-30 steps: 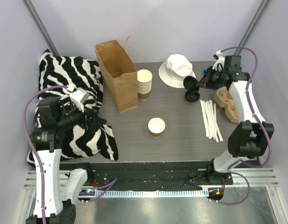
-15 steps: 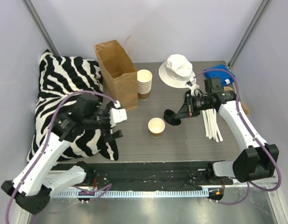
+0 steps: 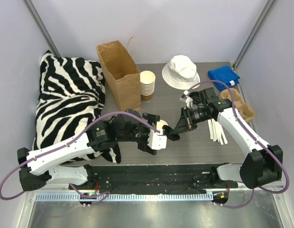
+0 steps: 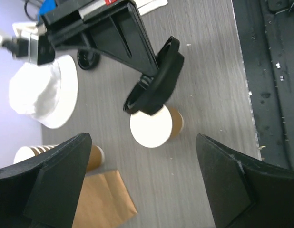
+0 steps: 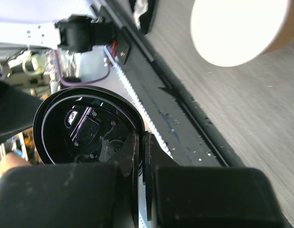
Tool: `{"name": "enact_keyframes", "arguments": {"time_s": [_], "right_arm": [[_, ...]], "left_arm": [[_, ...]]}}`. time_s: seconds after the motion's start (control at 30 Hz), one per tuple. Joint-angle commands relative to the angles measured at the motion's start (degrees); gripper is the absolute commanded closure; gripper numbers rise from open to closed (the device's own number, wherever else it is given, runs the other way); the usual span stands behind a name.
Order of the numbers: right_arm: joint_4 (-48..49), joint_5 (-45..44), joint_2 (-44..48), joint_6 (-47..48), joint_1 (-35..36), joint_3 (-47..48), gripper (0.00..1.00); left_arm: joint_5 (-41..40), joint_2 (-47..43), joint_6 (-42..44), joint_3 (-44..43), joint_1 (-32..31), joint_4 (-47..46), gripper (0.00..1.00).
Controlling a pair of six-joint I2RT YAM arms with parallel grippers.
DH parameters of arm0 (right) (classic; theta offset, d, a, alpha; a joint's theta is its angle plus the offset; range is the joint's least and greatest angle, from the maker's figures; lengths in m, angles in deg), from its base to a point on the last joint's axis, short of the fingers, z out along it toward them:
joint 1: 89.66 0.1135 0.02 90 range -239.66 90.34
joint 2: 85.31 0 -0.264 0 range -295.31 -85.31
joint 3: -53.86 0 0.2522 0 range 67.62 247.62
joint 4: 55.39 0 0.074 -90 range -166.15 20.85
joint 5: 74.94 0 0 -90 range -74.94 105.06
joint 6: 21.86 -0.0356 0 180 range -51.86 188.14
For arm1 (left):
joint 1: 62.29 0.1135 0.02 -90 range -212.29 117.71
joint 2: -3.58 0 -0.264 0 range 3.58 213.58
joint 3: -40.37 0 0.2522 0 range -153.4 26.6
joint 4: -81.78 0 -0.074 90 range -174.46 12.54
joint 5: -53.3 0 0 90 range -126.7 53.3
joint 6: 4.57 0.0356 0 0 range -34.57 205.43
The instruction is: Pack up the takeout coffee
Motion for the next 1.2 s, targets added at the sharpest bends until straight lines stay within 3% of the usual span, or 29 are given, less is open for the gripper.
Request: {"name": "enact_keyframes", "arguments": {"time_s": [0.0, 0.33, 0.43, 0.57, 0.73, 0.8, 0.93, 1.03, 1.17], "right_arm": [[-0.4, 4.6, 1.4, 0.4, 1.8, -0.1, 0.99], [-1.6, 5.3, 1.2, 2.2, 6.6, 0.1, 0.99], [-2.2, 5.8, 0.6, 2.8, 7.1, 0.7, 0.99], [-2.8, 6.0, -0.2, 3.5, 7.5, 1.6, 0.99], [-3.0, 5.9, -1.0, 3.5, 7.5, 2.5, 0.98], [-2.9, 5.8, -1.4, 3.3, 7.5, 3.0, 0.95], [-3.1, 2.9, -2.4, 3.1, 7.5, 4.6, 0.71], [-3.6, -2.9, -4.2, 3.2, 7.3, 7.3, 0.62], [-7.3, -6.1, -7.1, 6.1, 4.8, 12.8, 0.58]], "left_arm": [[0.0, -1.5, 5.5, 3.3, -2.0, -11.6, 0.0], [0.8, 1.0, 6.8, 6.0, -6.0, -15.2, 0.03], [0.6, 0.9, 5.4, 6.1, -6.4, -15.1, 0.11], [0.1, 0.6, 4.0, 6.8, -6.4, -14.2, 0.35], [0.7, -0.7, 1.1, 8.3, -6.4, -14.0, 0.48], [1.2, -1.0, 0.1, 8.3, -6.4, -13.5, 0.53], [1.0, -1.2, -1.8, 8.0, -6.4, -12.8, 0.71], [0.8, -1.4, -4.0, 7.9, -6.3, -11.9, 0.76], [0.9, -1.4, -8.9, 7.7, -5.3, -10.9, 0.8]]}}
